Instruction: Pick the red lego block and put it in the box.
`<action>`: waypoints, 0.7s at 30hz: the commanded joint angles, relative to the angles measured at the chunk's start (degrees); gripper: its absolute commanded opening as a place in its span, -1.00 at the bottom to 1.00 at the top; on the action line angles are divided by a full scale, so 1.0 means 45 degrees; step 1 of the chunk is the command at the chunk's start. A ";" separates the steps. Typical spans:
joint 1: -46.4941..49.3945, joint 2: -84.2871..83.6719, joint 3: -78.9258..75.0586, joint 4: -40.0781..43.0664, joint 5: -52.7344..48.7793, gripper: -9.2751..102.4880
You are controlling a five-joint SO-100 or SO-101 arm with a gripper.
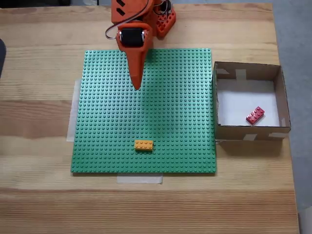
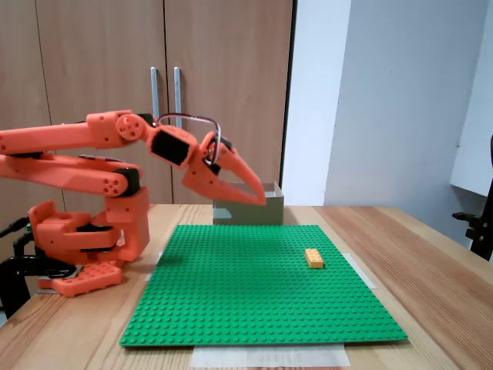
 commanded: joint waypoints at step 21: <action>0.0332 0.2949 0.2305 0.2656 -0.0742 -0.85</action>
